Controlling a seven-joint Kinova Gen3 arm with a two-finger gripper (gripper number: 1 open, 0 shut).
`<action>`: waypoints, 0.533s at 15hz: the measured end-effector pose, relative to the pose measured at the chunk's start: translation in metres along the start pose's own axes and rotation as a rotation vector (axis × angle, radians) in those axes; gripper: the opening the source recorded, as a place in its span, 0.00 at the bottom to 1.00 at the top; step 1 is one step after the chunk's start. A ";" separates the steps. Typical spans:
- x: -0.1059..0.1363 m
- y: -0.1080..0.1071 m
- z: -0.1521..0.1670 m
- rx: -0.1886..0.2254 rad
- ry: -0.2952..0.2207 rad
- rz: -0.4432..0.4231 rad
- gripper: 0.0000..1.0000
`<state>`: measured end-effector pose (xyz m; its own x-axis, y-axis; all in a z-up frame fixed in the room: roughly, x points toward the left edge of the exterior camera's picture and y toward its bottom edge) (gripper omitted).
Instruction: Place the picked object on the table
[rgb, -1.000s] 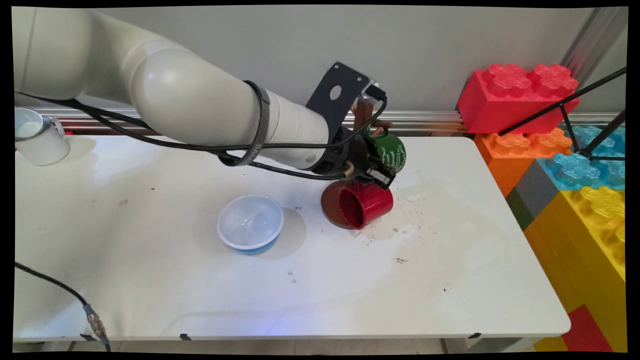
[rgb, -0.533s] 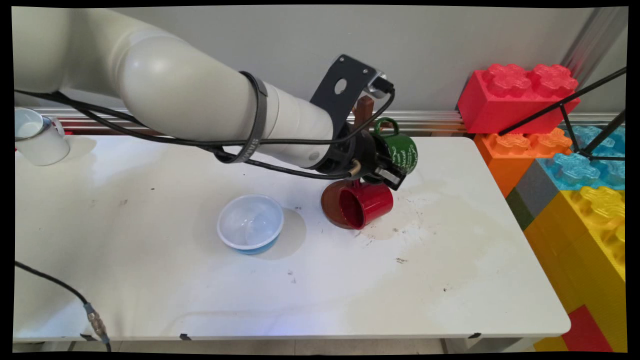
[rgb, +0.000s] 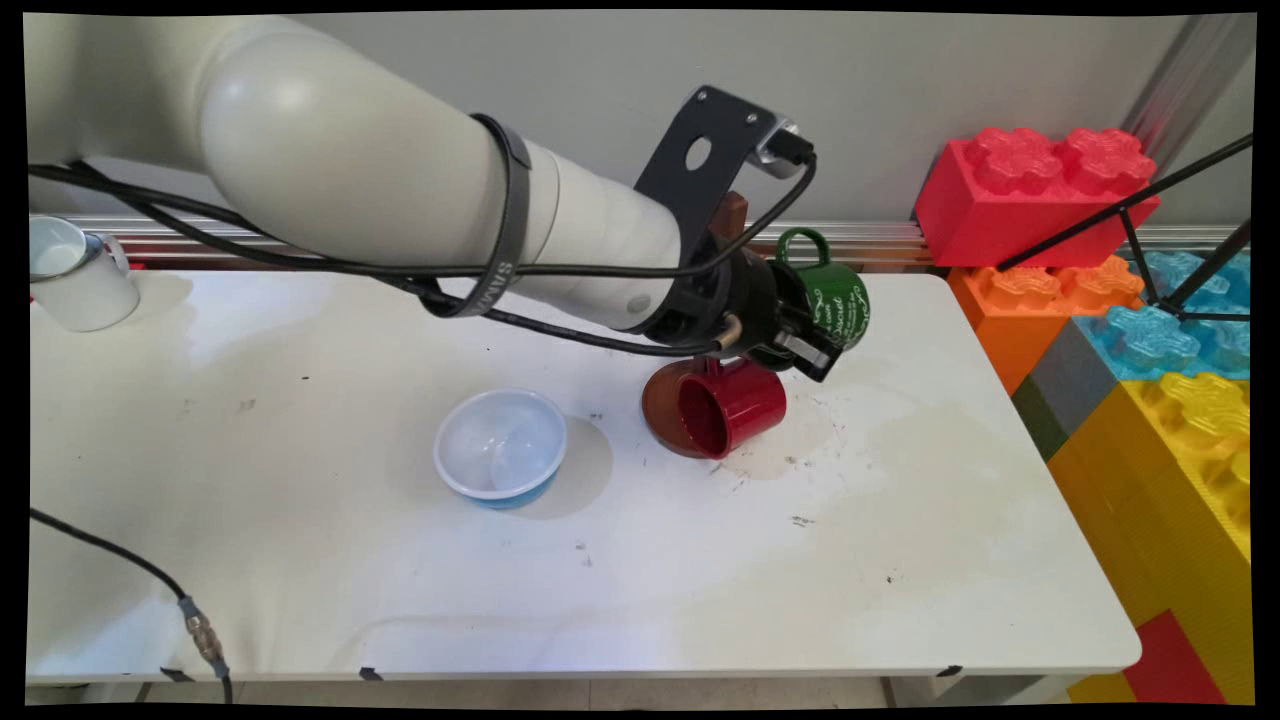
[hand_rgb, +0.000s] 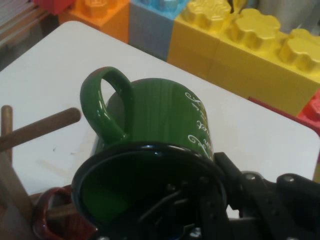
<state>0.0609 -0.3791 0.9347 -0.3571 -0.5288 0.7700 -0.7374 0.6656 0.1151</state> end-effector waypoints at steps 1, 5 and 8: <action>0.001 0.002 -0.002 -0.008 0.000 0.003 0.00; 0.004 0.005 -0.013 -0.029 -0.012 0.014 0.00; 0.006 0.003 -0.023 -0.040 -0.038 0.028 0.00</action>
<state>0.0703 -0.3680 0.9542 -0.3997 -0.5289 0.7487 -0.7036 0.7006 0.1193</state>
